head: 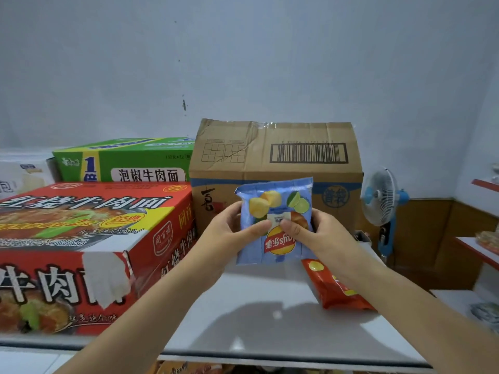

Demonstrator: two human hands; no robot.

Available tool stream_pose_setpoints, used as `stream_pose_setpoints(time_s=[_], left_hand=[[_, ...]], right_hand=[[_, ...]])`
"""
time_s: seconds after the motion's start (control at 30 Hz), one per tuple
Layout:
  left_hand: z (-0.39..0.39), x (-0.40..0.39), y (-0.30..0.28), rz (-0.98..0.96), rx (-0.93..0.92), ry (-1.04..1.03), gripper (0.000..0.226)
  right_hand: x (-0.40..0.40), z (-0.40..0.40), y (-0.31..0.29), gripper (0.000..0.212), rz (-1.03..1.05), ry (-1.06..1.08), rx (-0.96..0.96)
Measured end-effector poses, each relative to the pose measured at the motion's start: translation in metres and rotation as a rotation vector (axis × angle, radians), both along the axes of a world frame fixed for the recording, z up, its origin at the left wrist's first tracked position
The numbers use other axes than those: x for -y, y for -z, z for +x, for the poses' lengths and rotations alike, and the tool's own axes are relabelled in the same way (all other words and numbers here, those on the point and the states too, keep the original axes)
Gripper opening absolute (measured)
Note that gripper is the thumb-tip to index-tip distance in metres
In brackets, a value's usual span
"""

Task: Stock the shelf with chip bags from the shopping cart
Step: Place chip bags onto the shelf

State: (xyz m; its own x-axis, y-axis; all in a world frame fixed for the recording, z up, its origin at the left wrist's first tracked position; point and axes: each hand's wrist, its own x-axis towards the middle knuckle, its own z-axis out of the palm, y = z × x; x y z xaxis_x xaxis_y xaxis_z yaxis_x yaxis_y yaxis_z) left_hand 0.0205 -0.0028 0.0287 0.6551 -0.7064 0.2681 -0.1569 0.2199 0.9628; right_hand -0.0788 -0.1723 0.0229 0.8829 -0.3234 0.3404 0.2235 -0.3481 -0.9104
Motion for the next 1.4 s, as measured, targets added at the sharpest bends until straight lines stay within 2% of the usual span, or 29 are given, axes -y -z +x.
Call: stream_pose_setpoints(time_s=[0.13,0.27,0.33,0.43,0.5,0.67,0.87,1.0,1.17,1.33,1.4], left_hand=[[0.008,0.005,0.003,0.007,0.027,-0.116,0.033],[0.019,0.007,0.007,0.017,0.02,-0.173,0.034],[0.021,0.009,0.012,0.026,0.02,-0.182,0.032],[0.019,0.015,0.018,0.039,0.021,-0.201,0.03],[0.019,0.018,0.022,0.048,0.003,-0.215,0.031],[0.028,0.017,0.025,0.072,-0.049,-0.261,0.037],[0.035,0.016,0.027,0.003,-0.199,-0.295,0.034],[0.038,0.013,0.025,-0.046,-0.259,-0.325,0.026],[0.033,0.012,0.022,-0.076,-0.216,-0.32,0.031],[0.014,0.019,0.022,-0.006,-0.171,-0.15,0.031],[0.004,0.021,0.018,0.01,-0.194,-0.027,0.045]], right_hand=[[0.015,-0.012,0.002,0.046,-0.382,0.054,-0.102],[0.039,-0.038,0.012,0.088,-0.863,0.13,-0.495],[0.043,-0.046,0.02,0.106,-0.865,0.235,-0.649],[0.04,-0.045,0.032,0.112,-0.805,0.453,-0.771],[0.038,-0.041,0.037,0.115,-0.825,0.492,-0.844],[0.038,-0.034,0.03,0.126,-0.657,0.451,-0.737],[0.041,-0.033,0.023,0.102,-0.308,0.482,-0.551],[0.044,-0.038,0.012,0.098,-0.186,0.502,-0.458],[0.037,-0.038,-0.007,0.102,-0.01,0.476,-0.258],[0.011,-0.019,-0.017,0.102,-0.04,0.344,-0.099],[0.002,-0.01,-0.015,0.102,-0.096,0.32,-0.055]])
